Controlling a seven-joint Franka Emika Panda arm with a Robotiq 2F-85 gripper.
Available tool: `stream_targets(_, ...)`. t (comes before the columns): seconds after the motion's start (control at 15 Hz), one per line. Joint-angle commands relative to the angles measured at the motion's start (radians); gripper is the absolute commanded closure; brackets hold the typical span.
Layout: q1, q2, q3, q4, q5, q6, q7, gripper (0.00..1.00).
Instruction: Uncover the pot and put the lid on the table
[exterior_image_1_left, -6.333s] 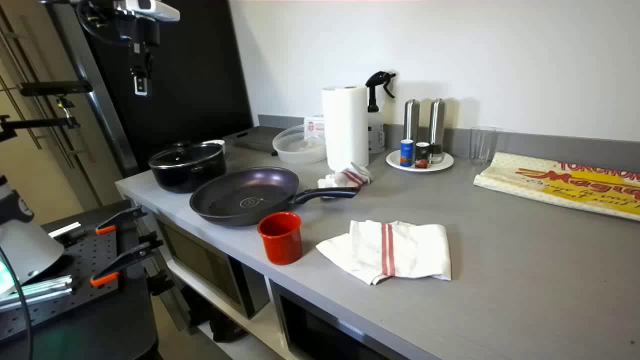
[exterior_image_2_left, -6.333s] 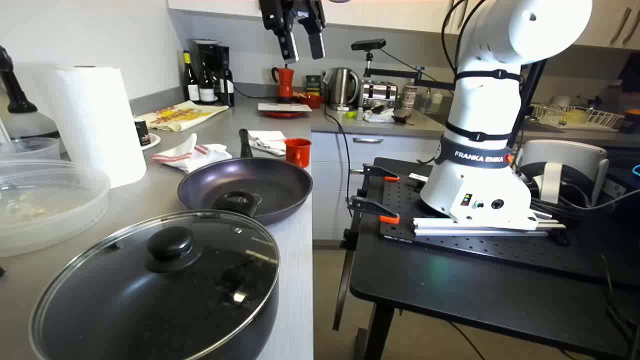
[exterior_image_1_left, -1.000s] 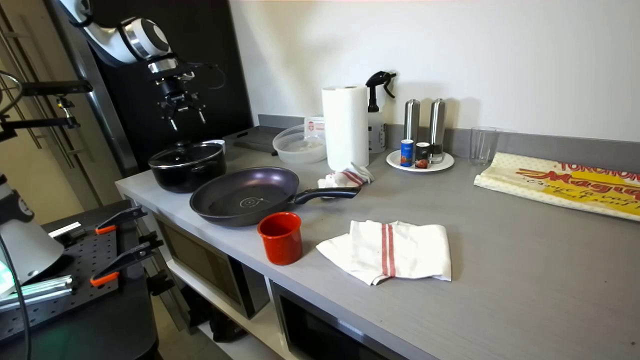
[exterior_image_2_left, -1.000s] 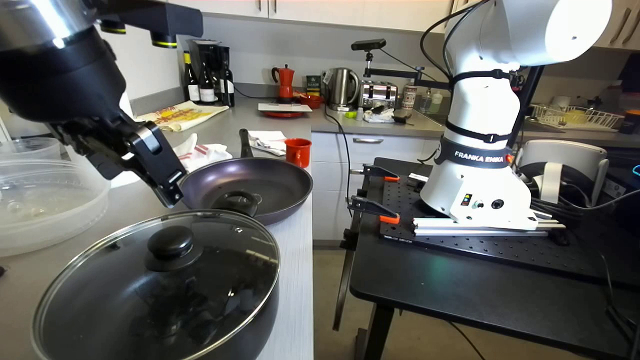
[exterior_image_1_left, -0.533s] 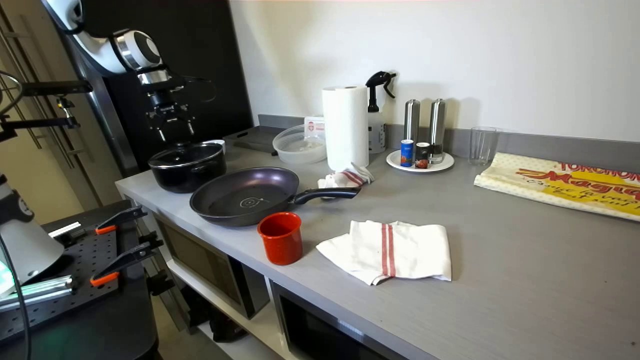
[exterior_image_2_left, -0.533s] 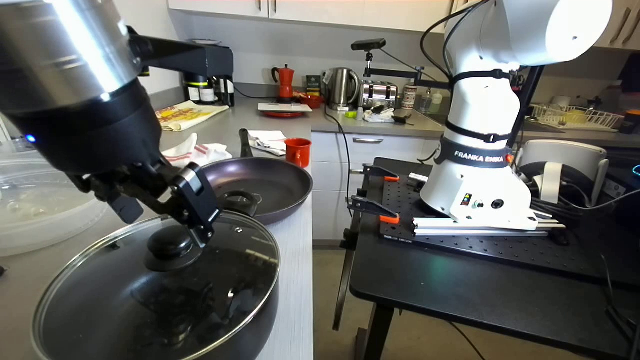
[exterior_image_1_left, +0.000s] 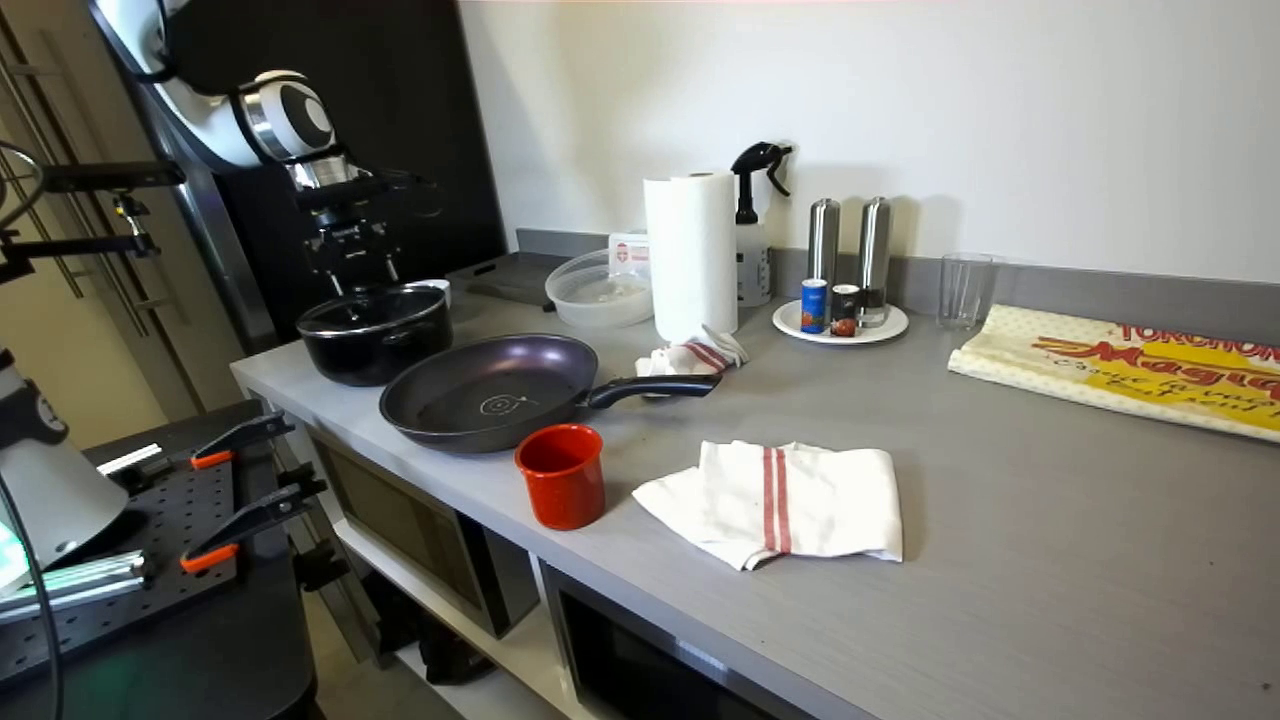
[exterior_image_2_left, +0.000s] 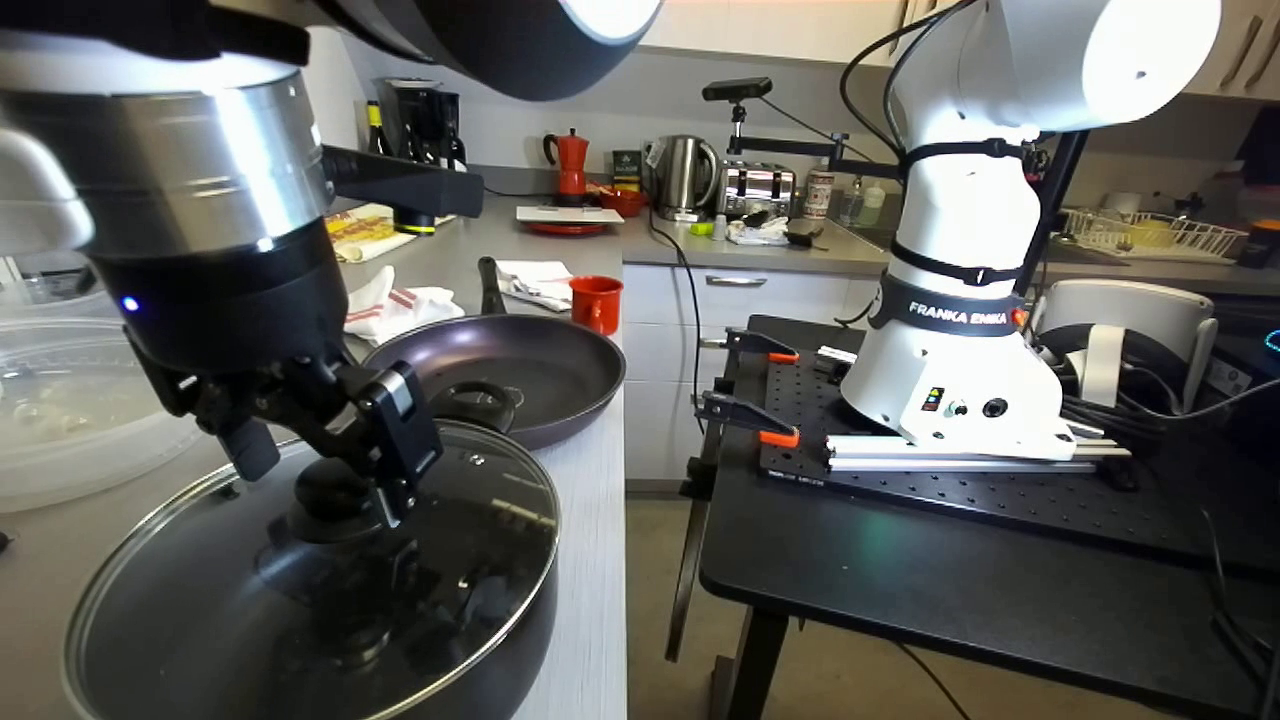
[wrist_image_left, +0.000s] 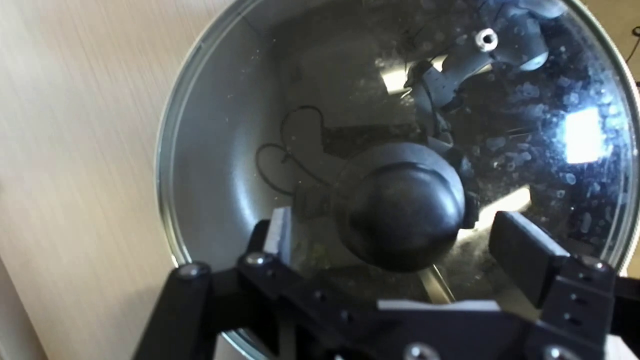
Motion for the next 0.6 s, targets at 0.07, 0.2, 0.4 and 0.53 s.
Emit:
stream_targets(0.07,-0.019,-0.028,-0.01,-0.044,0.014,0.081,-0.045,0.0)
stream_targets(0.2,-0.023,-0.027,-0.012,-0.046,0.014,0.095,-0.051,0.0)
stream_targets(0.4,-0.024,-0.026,-0.012,-0.044,0.015,0.101,-0.052,0.33)
stream_targets(0.53,-0.024,-0.029,-0.01,-0.044,0.017,0.101,-0.053,0.5)
